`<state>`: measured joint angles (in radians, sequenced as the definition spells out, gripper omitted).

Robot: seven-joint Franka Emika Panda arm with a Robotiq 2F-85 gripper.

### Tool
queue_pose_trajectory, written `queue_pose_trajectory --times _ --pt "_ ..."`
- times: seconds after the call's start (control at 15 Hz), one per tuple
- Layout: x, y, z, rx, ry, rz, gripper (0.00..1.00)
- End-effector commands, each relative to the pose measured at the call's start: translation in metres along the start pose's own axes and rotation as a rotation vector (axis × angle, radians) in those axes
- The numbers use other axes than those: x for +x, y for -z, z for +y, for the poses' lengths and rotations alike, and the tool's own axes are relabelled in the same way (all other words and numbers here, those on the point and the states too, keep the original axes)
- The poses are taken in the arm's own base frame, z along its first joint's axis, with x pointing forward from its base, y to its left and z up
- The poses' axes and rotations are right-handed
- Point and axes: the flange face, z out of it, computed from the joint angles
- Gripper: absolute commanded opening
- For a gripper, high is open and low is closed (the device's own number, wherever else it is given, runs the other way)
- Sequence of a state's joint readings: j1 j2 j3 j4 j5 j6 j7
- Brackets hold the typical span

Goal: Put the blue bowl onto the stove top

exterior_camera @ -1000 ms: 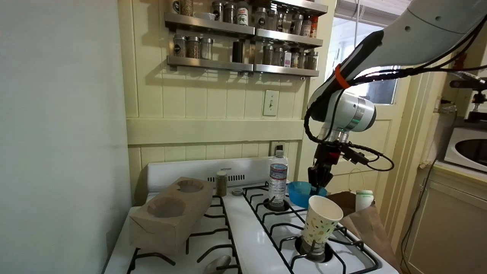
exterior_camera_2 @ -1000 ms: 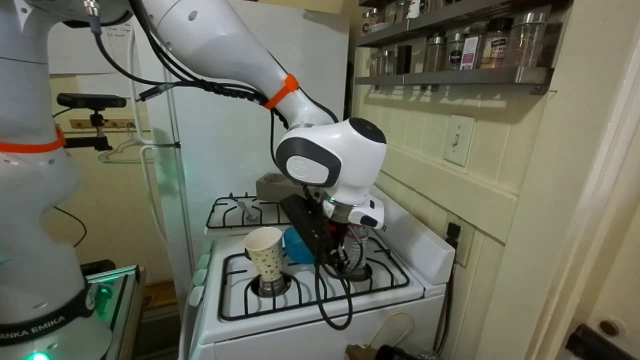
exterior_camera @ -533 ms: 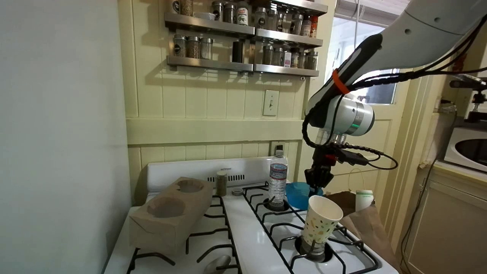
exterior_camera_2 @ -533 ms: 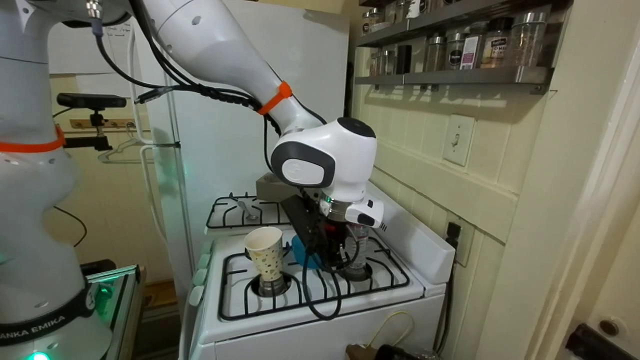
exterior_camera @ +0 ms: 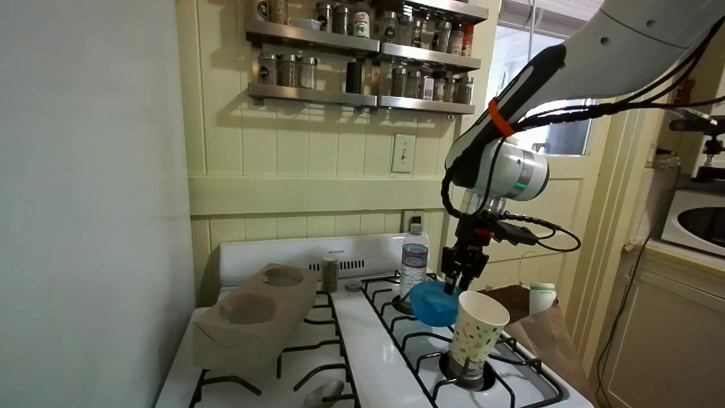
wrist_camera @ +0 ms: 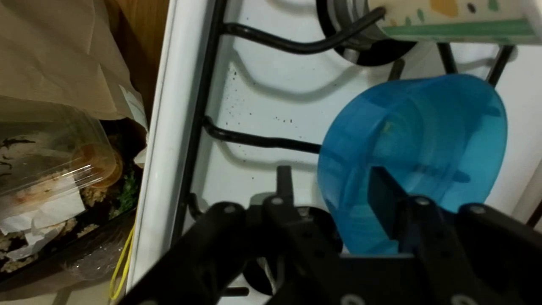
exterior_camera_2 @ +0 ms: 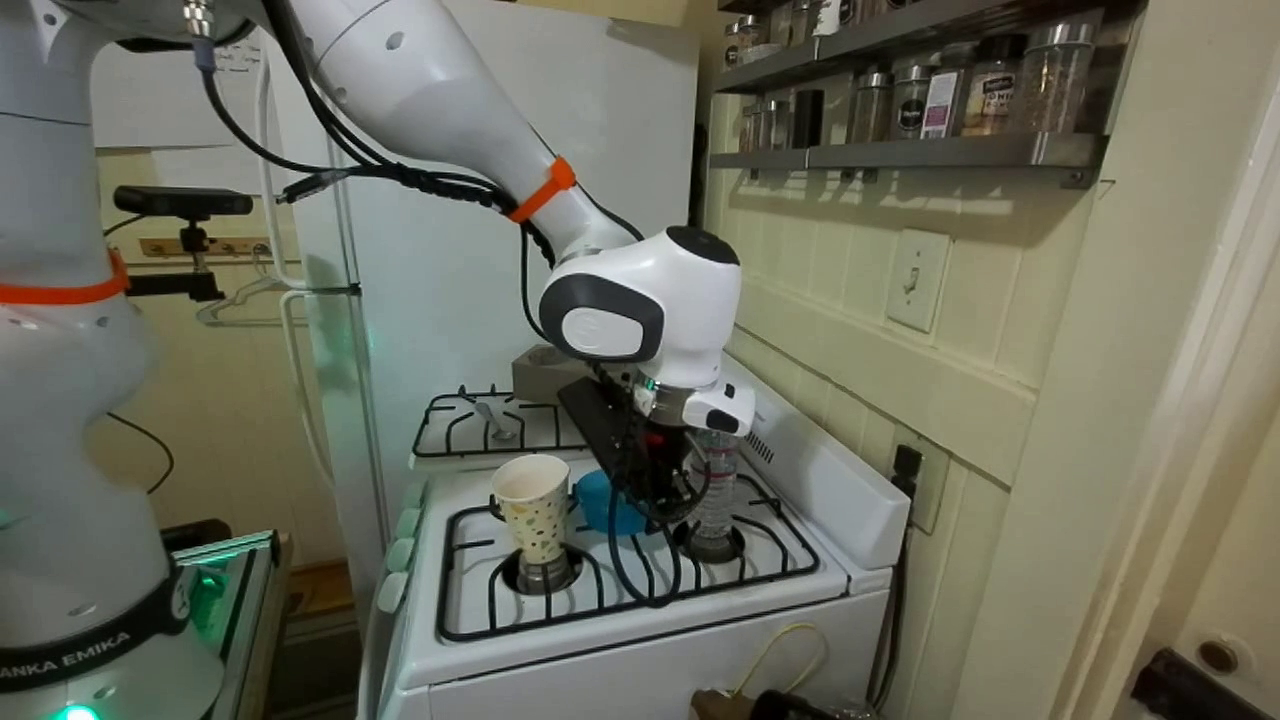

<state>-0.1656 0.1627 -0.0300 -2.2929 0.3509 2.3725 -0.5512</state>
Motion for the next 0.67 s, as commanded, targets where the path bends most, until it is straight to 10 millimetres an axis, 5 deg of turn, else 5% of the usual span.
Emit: queue_pose_trajectory --times 0.0,0.2,0.53,0.6 --pt "-0.015 0.018 0.002 0.023 -0.010 0.027 0.82" --pt "-0.033 0.047 0.019 0.089 0.018 0.131 1.00" --pt "-0.081 0.094 0.045 0.249 0.032 0.387 1.00" --pt "-0.052 0.080 0.046 0.181 0.033 0.308 1.00"
